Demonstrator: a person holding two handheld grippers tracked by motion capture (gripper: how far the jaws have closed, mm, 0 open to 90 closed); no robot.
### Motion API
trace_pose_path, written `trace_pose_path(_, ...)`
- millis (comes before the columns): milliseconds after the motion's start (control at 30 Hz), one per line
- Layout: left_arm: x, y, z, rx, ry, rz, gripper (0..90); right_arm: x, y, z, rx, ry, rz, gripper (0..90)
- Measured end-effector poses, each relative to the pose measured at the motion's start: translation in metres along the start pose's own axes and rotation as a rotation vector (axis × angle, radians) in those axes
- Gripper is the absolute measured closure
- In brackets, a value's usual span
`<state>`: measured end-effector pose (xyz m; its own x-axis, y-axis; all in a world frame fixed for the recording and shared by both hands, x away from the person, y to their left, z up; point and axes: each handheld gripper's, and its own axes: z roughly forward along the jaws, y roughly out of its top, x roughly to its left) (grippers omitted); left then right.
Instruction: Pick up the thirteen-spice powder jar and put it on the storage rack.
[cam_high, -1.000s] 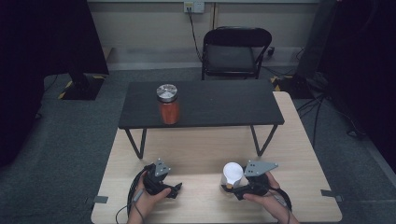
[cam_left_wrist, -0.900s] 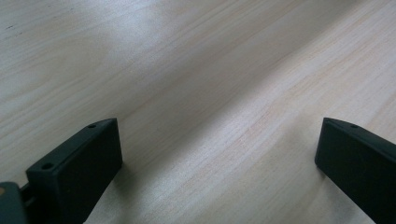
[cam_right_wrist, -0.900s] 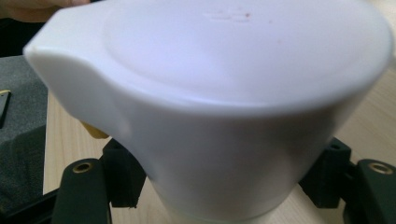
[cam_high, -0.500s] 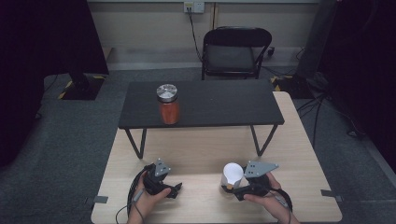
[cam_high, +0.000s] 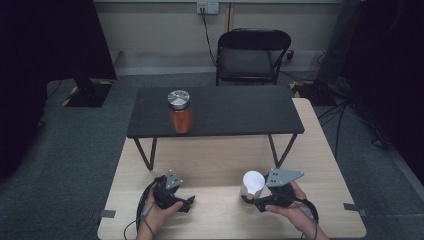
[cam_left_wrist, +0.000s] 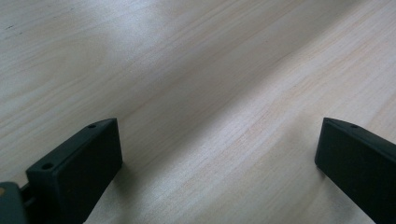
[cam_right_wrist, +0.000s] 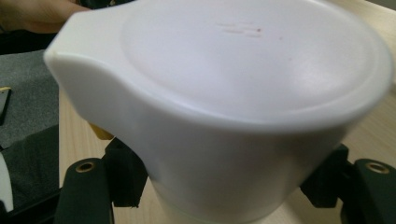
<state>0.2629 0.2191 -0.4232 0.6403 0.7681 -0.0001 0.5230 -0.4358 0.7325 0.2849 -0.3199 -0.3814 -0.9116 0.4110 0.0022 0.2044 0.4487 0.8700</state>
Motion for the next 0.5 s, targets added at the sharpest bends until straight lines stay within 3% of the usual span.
trace_pose_path(500,0.000,0.000,0.000,0.000,0.000,0.000,0.0,-0.006,0.018,-0.019,-0.009,0.001,0.004,30.4)
